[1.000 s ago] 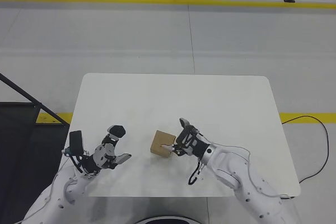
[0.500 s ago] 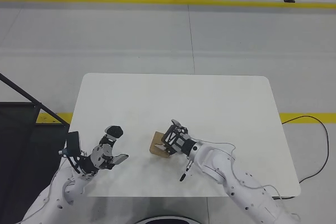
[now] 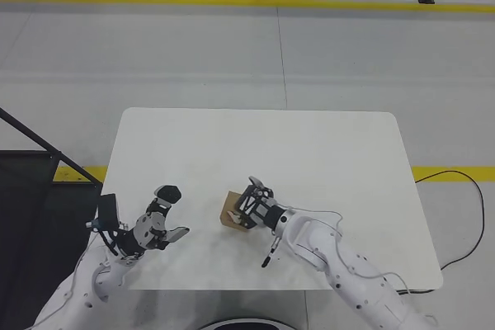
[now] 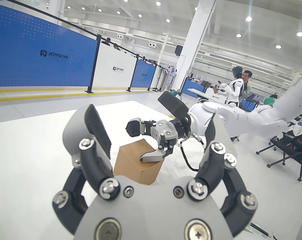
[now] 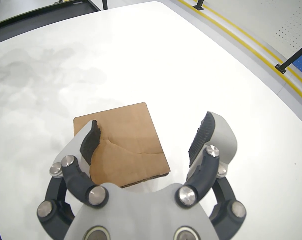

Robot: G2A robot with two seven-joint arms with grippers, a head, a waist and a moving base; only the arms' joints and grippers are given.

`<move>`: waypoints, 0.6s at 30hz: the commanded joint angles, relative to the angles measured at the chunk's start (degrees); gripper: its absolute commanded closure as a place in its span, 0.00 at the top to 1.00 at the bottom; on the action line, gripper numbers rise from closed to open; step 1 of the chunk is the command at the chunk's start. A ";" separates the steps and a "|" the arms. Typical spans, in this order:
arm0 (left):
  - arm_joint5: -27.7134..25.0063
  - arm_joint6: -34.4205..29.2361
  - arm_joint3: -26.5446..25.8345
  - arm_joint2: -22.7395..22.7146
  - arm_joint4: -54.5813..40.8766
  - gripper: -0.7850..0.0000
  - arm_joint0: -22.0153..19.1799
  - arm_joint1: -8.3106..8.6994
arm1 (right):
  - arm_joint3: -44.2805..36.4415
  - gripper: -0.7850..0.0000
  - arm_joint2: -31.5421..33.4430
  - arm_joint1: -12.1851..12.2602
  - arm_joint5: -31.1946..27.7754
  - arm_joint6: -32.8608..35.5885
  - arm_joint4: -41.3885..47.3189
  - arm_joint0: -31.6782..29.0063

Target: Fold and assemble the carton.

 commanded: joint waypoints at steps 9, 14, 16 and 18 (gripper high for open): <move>-0.11 0.05 0.10 -0.30 0.25 1.00 -0.12 -0.38 | -2.73 1.00 2.48 0.12 -0.56 -1.02 -1.31 -2.10; 0.22 0.99 -0.13 -0.87 0.18 1.00 0.07 -0.57 | -3.67 1.00 4.15 0.16 -0.39 -2.52 -1.22 -3.00; 0.74 2.20 -0.43 -1.43 -0.08 1.00 0.20 -0.66 | -4.18 1.00 5.67 0.30 -0.49 -4.23 -0.29 -3.54; 1.34 3.64 -0.71 -2.14 -0.32 1.00 0.36 -0.76 | -4.80 1.00 7.68 0.58 -1.25 -6.34 0.97 -4.27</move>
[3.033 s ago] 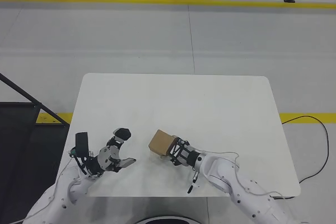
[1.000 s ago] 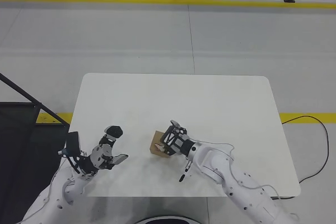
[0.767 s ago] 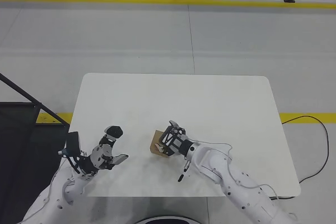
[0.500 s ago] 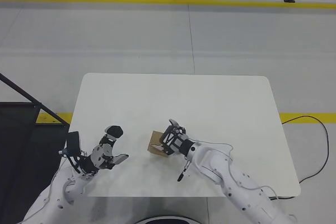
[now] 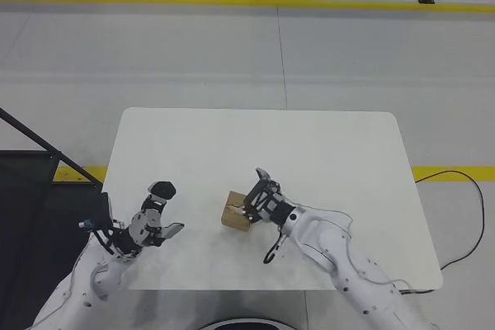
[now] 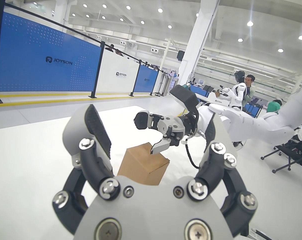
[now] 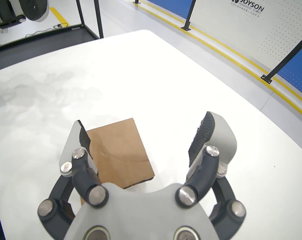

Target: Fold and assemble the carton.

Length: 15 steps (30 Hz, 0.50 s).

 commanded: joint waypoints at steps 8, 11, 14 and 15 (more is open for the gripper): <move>0.49 1.58 -0.45 -1.73 -0.72 1.00 0.41 -0.12 | -4.63 1.00 9.92 1.80 -2.07 -9.04 1.28 -6.27; 0.49 1.58 -0.45 -1.73 -0.72 1.00 0.41 -0.12 | -5.95 1.00 12.93 2.30 -1.35 -11.10 0.84 -8.90; 0.49 1.58 -0.45 -1.73 -0.72 1.00 0.41 -0.12 | -6.49 1.00 15.42 2.62 -2.17 -11.98 2.72 -10.55; 0.48 1.58 -0.45 -1.73 -0.72 1.00 0.41 -0.12 | -6.43 1.00 14.88 2.57 -1.77 -11.89 1.99 -10.23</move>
